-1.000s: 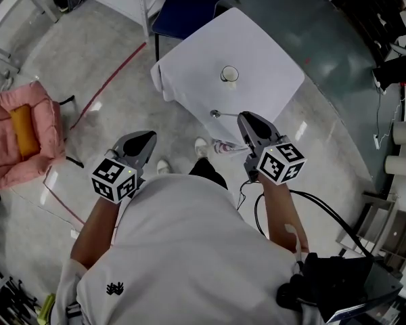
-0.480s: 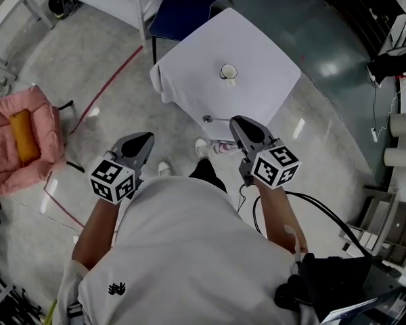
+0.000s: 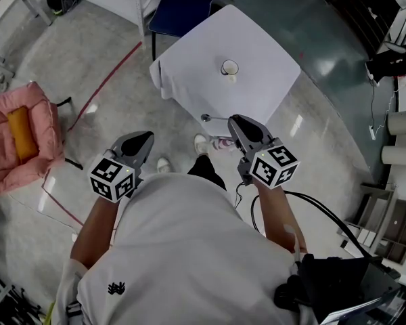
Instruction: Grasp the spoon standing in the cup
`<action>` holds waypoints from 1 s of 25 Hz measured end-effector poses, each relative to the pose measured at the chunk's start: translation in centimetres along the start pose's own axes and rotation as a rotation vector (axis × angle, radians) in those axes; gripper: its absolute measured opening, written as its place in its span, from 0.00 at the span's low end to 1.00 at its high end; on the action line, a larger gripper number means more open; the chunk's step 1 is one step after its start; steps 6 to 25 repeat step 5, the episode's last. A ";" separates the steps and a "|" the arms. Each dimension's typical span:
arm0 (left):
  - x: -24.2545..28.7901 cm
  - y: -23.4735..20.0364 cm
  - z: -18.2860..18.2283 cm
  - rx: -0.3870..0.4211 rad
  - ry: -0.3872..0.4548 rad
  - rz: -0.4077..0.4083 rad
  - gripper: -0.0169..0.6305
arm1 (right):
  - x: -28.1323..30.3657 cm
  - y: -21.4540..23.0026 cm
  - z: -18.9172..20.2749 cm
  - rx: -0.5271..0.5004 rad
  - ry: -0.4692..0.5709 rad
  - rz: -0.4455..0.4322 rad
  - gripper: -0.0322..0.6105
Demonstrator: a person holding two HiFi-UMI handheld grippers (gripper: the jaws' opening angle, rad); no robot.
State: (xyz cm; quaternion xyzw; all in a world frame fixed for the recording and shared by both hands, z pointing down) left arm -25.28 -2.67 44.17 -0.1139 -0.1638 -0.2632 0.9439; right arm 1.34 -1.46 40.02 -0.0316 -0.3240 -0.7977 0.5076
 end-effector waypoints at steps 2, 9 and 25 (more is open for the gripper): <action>0.0 -0.1 0.4 -0.001 -0.002 0.000 0.05 | 0.3 0.0 0.3 -0.001 -0.002 -0.003 0.13; 0.0 -0.3 0.6 0.000 0.000 -0.003 0.05 | 0.5 -0.1 0.4 -0.004 -0.001 -0.011 0.13; 0.0 -0.3 0.6 0.000 0.000 -0.003 0.05 | 0.5 -0.1 0.4 -0.004 -0.001 -0.011 0.13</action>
Point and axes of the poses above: the fingertips, and each gripper's own axes: x forward along the fingers, y to its right, z out of its underside, the point moved 5 cm from there along -x, backward along the fingers, and after that the axes turned 13 degrees about x, right-handed, at the moved point
